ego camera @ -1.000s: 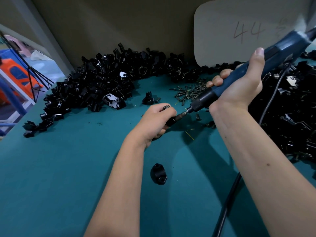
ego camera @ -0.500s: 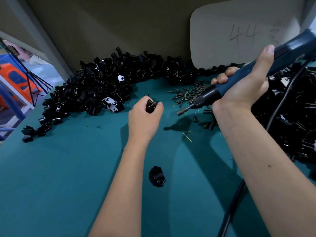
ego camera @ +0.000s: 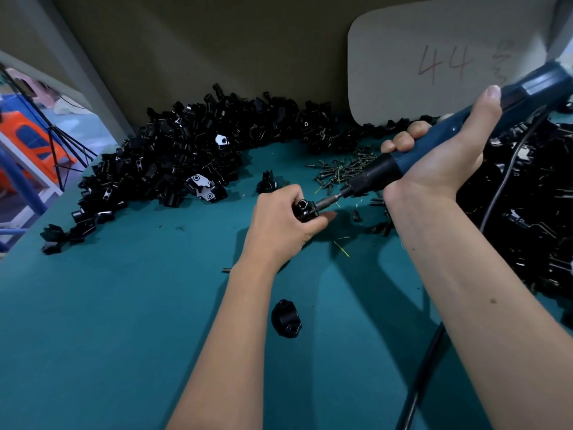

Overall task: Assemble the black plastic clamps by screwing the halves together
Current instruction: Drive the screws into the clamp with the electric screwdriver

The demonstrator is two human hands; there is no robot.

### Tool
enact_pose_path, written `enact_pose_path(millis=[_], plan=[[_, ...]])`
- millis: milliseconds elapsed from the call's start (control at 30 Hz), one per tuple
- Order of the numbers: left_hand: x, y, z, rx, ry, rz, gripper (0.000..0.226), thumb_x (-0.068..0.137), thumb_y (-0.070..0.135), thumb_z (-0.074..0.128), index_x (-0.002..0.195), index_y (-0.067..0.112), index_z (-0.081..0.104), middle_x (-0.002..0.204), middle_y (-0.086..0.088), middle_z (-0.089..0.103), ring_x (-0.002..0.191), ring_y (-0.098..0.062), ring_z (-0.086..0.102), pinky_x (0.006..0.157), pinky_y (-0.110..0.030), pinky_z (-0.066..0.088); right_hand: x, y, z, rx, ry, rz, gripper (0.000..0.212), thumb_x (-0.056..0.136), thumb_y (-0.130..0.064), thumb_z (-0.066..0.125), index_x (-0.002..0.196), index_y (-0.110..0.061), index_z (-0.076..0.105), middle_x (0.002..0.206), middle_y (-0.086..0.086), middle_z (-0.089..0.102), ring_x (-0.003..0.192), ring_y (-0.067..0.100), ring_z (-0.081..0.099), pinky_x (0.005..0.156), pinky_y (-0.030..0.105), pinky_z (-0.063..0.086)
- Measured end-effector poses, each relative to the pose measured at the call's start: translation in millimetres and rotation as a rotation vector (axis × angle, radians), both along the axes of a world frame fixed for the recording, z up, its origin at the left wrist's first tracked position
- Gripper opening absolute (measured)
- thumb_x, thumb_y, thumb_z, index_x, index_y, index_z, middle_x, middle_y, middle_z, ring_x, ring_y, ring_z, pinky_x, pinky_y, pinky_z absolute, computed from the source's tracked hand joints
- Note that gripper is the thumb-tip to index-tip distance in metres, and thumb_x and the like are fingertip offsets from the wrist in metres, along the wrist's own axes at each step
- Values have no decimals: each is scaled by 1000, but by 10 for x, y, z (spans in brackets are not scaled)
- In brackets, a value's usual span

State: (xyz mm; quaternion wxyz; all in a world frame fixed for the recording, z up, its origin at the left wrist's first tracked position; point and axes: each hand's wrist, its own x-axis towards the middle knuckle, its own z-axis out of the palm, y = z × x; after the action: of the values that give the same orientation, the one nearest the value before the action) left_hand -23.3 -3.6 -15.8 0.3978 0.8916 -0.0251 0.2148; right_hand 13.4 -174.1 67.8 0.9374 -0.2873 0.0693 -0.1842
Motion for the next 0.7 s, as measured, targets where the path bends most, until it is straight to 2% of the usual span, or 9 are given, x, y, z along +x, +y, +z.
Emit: enact_pose_path(millis=[167, 267, 533, 700], plan=[[-3, -14, -11, -58, -4, -10, 60, 73, 50, 88, 64, 21, 35, 57, 11, 41, 51, -8, 33, 45, -26, 30, -9, -6, 10, -22, -16, 21, 45, 99, -52, 60, 105, -12, 39, 66, 5, 44, 50, 19, 40, 51, 30, 40], [-10, -42, -7, -38, -19, -35, 61, 75, 49, 87, 63, 23, 34, 57, 11, 39, 50, -8, 34, 43, -20, 26, -7, -9, 15, -16, -24, 31, 45, 100, -52, 59, 107, -12, 41, 66, 5, 44, 50, 19, 40, 51, 30, 39], [-3, -75, -13, -35, -100, -12, 59, 74, 45, 87, 63, 24, 32, 55, 10, 38, 54, -10, 34, 46, -21, 26, -16, -13, 7, 13, -7, 35, 44, 100, -51, 59, 104, -13, 38, 65, 3, 44, 49, 17, 40, 49, 30, 39], [20, -99, -25, -66, -93, 28, 50, 72, 32, 81, 63, 19, 34, 55, 8, 35, 55, -12, 30, 46, -22, 24, -14, -24, 19, 40, -5, 38, 43, 100, -52, 58, 97, -14, 37, 64, 3, 44, 48, 17, 40, 49, 29, 39]])
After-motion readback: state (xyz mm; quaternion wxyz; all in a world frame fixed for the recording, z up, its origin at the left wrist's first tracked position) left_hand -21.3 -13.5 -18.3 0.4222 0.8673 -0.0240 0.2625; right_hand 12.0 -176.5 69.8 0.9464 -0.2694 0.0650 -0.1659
